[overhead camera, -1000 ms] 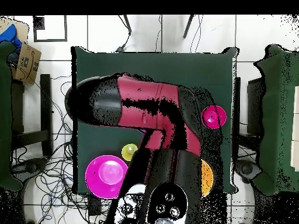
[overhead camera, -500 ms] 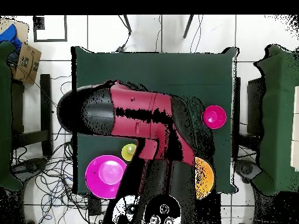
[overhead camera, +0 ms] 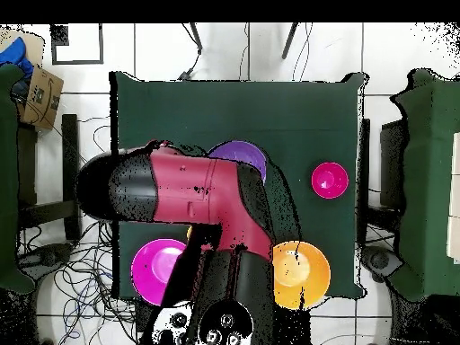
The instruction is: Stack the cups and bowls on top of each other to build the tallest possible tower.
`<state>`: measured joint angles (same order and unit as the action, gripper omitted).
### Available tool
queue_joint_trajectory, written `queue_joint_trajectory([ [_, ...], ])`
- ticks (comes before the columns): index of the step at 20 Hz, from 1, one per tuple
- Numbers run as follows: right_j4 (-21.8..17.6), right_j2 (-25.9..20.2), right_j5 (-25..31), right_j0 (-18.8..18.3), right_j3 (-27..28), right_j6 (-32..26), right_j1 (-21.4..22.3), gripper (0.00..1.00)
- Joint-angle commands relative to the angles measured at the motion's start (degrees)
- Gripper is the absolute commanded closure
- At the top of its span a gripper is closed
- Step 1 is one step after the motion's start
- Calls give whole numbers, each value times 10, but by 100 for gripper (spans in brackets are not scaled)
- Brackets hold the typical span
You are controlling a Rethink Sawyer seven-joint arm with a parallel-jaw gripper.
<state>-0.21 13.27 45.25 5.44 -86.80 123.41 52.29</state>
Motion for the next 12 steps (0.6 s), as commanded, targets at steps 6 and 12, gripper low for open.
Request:
queue_joint_trajectory([
  [6, 13, -24, -127, 42, -126, 121, -61, 0],
  [12, 20, -20, -184, 54, -142, 129, -88, 0],
])
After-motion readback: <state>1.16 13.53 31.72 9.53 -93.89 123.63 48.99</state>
